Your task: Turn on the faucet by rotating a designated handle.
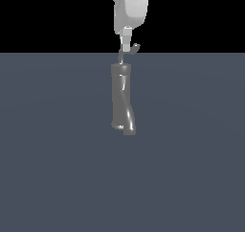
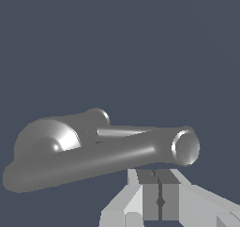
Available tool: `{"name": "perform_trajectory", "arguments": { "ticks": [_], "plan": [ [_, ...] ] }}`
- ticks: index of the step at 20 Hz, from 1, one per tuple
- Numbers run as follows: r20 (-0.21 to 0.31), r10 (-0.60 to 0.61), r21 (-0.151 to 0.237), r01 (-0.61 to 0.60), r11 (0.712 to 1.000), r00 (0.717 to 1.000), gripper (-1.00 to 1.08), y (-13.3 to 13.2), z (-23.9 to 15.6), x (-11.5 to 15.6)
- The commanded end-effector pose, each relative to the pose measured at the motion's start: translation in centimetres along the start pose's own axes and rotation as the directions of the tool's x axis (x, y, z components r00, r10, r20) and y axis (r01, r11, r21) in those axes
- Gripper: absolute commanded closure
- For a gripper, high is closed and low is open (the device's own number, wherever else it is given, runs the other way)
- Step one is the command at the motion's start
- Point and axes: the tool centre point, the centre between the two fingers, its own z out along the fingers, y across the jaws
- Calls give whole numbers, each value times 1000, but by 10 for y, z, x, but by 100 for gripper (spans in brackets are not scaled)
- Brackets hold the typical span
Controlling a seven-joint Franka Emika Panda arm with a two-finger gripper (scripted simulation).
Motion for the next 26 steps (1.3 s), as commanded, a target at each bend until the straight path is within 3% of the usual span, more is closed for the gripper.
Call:
{"name": "perform_trajectory", "arguments": {
  "ticks": [1, 26],
  "plan": [
    [0, 0, 0, 0, 1000, 1000, 108, 0, 0, 0],
    [-3, 44, 1, -44, 999, 999, 108, -46, 0, 91]
  ]
}}
